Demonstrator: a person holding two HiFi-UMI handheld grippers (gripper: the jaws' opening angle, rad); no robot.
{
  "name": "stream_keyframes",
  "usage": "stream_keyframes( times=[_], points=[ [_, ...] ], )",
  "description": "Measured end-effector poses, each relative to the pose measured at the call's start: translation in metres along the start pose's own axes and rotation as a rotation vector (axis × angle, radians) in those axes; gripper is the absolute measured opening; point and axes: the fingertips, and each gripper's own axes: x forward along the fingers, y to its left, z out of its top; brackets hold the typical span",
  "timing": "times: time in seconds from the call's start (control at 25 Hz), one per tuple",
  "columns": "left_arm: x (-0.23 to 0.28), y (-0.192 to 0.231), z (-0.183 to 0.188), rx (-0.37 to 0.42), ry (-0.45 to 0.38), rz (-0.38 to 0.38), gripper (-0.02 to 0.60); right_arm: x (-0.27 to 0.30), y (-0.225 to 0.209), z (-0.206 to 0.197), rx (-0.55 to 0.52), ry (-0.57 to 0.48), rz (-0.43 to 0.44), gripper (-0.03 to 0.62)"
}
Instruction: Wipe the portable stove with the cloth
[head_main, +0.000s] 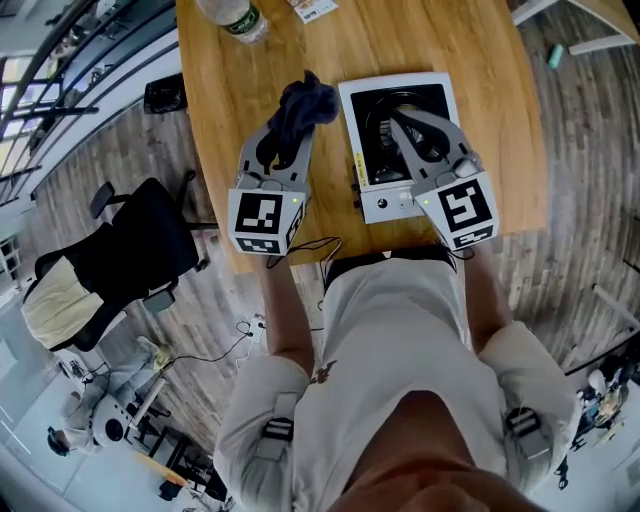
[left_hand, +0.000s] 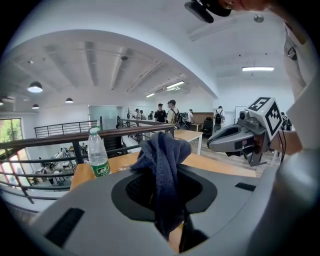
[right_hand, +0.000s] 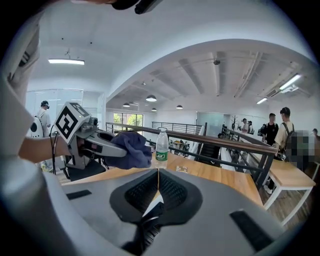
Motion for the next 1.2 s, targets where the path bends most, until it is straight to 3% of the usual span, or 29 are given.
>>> stream_keyframes(
  times=[0.52, 1.2],
  points=[
    [-0.073, -0.022, 0.017, -0.034, -0.133, 0.062, 0.109, -0.049, 0.031, 0.030, -0.022, -0.089, -0.049, 0.021],
    [-0.118, -0.024, 0.018, -0.033, -0.173, 0.091, 0.109, -0.060, 0.073, 0.047, -0.063, -0.114, -0.015, 0.020]
  ],
)
